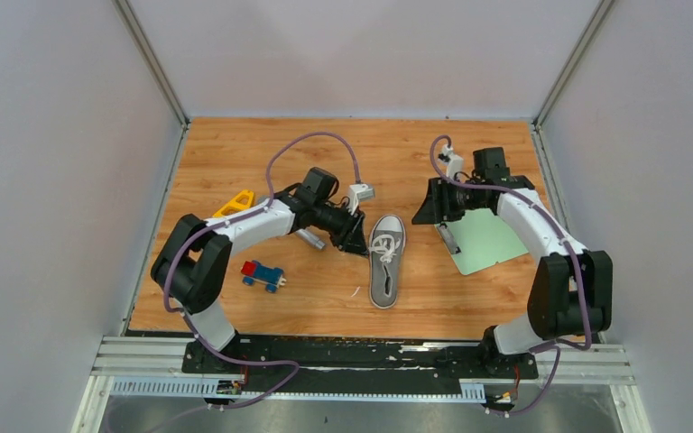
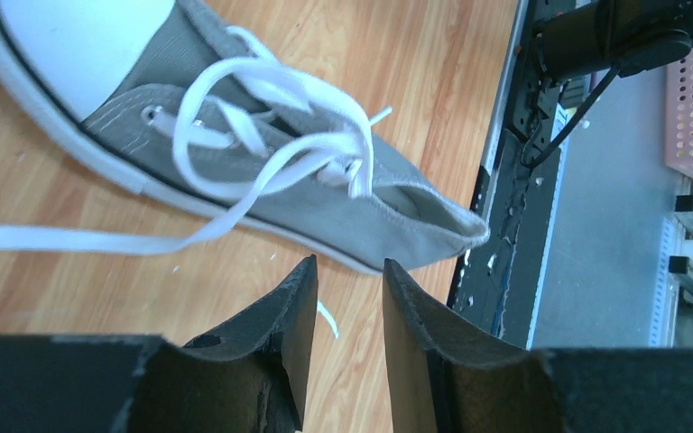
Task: Tie the shoes
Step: Adjust the shoe at the center of the board.
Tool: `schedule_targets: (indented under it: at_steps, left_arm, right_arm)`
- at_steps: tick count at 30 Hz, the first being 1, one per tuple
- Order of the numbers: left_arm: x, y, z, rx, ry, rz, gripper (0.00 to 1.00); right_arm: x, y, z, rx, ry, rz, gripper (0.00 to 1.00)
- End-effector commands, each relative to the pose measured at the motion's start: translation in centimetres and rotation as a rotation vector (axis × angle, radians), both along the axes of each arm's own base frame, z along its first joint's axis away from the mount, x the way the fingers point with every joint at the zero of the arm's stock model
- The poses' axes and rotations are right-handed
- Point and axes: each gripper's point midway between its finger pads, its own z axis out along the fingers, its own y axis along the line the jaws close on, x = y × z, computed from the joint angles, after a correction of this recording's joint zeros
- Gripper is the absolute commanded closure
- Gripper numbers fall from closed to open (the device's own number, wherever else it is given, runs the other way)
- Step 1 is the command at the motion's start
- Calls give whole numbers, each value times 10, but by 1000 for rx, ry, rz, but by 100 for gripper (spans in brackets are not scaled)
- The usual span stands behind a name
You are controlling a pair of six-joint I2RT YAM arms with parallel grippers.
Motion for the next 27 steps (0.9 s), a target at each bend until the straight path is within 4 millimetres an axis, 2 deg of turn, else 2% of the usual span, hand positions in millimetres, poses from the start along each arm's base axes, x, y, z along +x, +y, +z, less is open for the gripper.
schedule_targets:
  at_steps: [1,5,8,14,19,21,22,24,27]
  left_arm:
    - [-5,-43,15,-141,-32,-56,59]
    - [11,-59,3,-94,-1,-5,57]
    - [21,-68,2,-91,20,9,57]
    - [25,-81,-8,-46,110,-5,59]
    - [30,-87,-6,-39,115,-20,72]
    - [29,-88,-3,-41,122,-32,79]
    - [26,-88,-1,-46,130,-45,85]
    - [22,-87,7,-64,128,-74,94]
    - [13,-81,35,-123,101,-131,100]
  right_arm:
    - [-15,34,4,208,105,106,43]
    - [-10,38,-6,232,166,119,42]
    - [-9,38,-9,232,179,118,42]
    - [-14,35,-16,210,177,110,42]
    - [-14,33,-13,199,157,105,42]
    - [-13,33,-12,196,155,102,42]
    - [-13,33,-12,194,153,101,42]
    - [-13,32,-13,186,150,96,42]
    - [-14,31,-12,183,146,92,42]
